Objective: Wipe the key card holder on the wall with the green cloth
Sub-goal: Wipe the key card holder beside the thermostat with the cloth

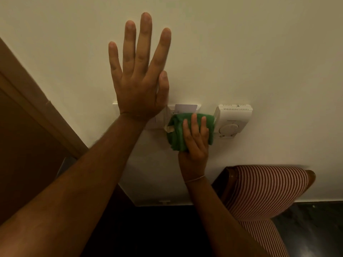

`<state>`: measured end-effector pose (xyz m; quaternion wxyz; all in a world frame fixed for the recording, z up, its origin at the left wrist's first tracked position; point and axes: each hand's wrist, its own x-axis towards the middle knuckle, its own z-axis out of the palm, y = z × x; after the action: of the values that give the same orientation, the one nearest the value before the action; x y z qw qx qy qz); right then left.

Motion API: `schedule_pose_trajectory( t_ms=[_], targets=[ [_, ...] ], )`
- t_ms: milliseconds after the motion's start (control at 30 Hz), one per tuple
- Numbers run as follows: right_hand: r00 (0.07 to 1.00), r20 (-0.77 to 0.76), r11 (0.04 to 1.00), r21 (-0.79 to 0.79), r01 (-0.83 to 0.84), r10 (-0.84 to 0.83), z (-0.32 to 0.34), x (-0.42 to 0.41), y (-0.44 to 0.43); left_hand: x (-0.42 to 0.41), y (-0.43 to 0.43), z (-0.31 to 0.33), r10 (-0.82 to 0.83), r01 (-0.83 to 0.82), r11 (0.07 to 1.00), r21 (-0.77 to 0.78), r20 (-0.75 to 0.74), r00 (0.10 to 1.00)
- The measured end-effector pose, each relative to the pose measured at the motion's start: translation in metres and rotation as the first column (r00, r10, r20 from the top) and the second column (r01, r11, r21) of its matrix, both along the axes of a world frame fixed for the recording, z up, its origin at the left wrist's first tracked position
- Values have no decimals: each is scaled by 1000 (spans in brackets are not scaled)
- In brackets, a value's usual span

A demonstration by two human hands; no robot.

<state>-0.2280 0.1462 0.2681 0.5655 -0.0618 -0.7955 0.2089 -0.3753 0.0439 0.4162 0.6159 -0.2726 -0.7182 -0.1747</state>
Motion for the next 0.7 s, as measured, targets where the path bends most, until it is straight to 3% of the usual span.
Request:
schedule_pose_trajectory(
  t_ms=[100,233,333,500,633,700],
  targets=[
    [999,-6,999,-12,-49,49,4,-11,-27,2,0,-1,1,-1,1000,3,2,1000],
    [980,111,963,198,-182,162,7,-19,-39,3,1,0,-6,6,1000,8,8,1000],
    [982,140,944,289,-159,122,2,-8,-17,2,-2,-1,-15,15,1000,2,2,1000],
    [998,67,990,141,-11,2,-5,10,15,0,-3,0,-38,38,999,1,-10,999],
    [998,18,998,-7,-61,61,-1,-4,-15,0,-2,-1,-44,44,999,6,2,999],
    [992,62,993,23,-112,110,0,-8,-28,2,-1,-2,-53,53,999,9,2,999]
  ],
)
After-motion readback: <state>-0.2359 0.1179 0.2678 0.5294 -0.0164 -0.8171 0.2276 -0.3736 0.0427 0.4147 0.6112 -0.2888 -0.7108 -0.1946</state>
